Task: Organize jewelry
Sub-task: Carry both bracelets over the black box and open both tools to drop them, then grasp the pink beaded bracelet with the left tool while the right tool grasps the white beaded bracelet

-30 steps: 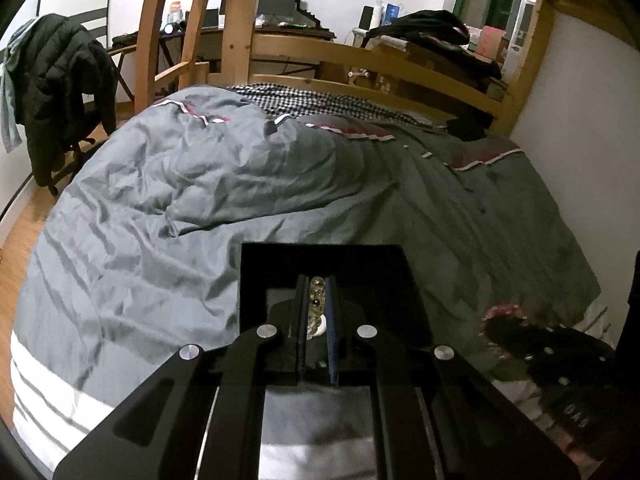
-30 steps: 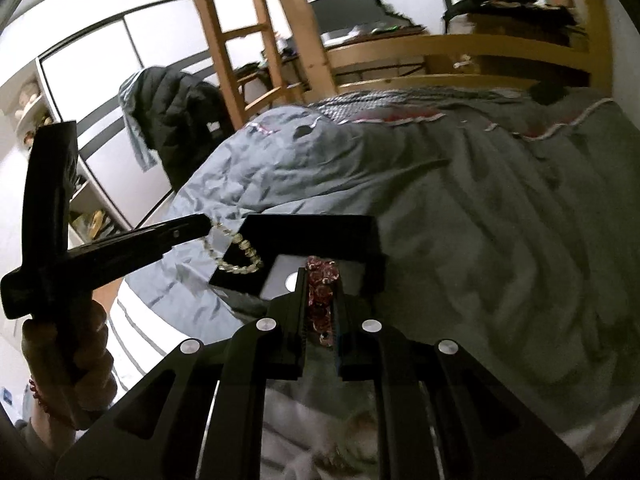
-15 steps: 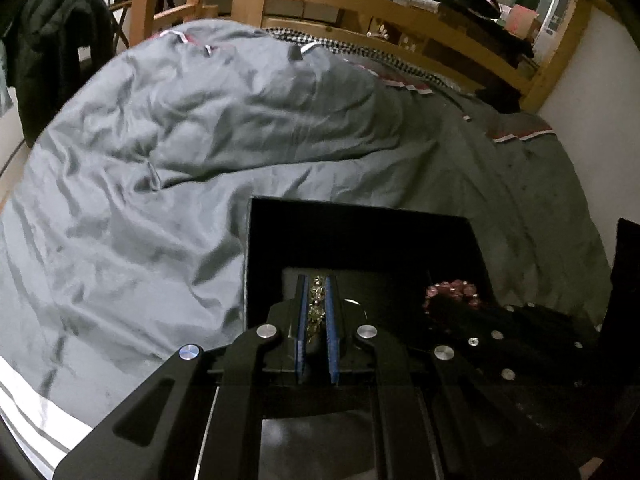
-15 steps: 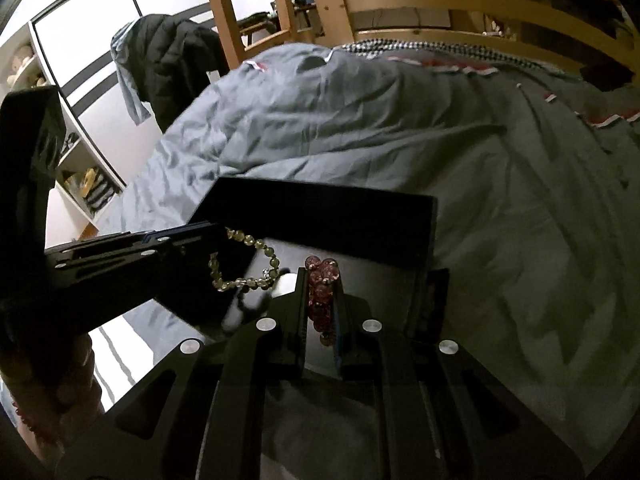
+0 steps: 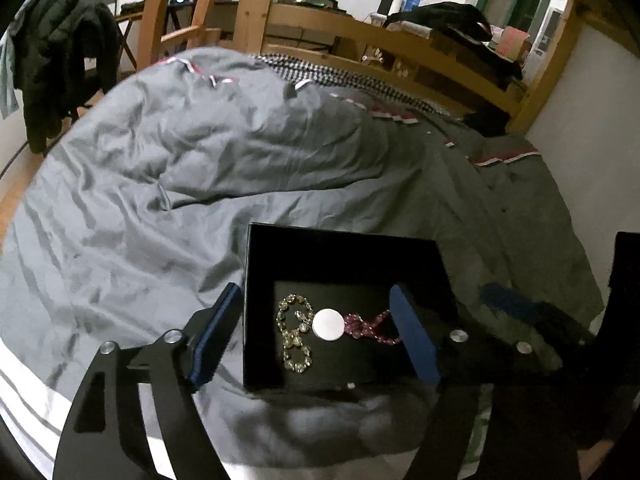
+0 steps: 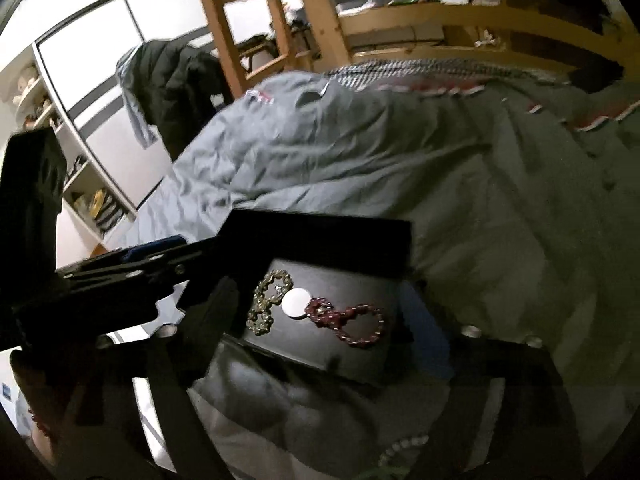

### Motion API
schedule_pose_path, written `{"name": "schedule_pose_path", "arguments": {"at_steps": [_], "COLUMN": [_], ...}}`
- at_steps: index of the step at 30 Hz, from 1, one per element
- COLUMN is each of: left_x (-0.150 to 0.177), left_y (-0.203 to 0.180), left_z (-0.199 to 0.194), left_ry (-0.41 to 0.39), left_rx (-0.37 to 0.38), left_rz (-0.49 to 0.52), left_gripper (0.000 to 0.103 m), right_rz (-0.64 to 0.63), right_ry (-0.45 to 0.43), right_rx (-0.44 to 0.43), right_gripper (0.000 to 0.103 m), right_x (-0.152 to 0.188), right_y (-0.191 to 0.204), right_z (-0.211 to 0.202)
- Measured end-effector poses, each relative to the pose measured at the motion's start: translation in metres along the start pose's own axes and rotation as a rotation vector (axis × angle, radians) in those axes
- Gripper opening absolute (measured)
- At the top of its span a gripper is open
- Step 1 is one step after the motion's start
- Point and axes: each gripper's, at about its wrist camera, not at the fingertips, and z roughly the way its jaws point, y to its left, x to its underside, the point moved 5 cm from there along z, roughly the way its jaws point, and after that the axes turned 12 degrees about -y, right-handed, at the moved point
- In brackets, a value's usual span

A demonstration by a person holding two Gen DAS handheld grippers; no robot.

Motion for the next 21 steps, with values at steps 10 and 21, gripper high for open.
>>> {"name": "schedule_pose_path", "arguments": {"at_steps": [10,21], "left_x": [0.028,0.104], "left_y": [-0.034,-0.097], "left_z": [-0.063,-0.097], "left_ry": [-0.023,0.042], "left_rx": [0.016,0.075], "left_rz": [0.08,0.249], "left_gripper": [0.089,0.089], "right_rz": [0.023,0.046], "right_ry": [-0.077,-0.067], "right_rx": [0.117,0.182], "right_gripper": [0.093,0.093], "right_x": [-0.007,0.03], "right_y": [-0.034,-0.059], "right_z": [-0.098,-0.165]}}
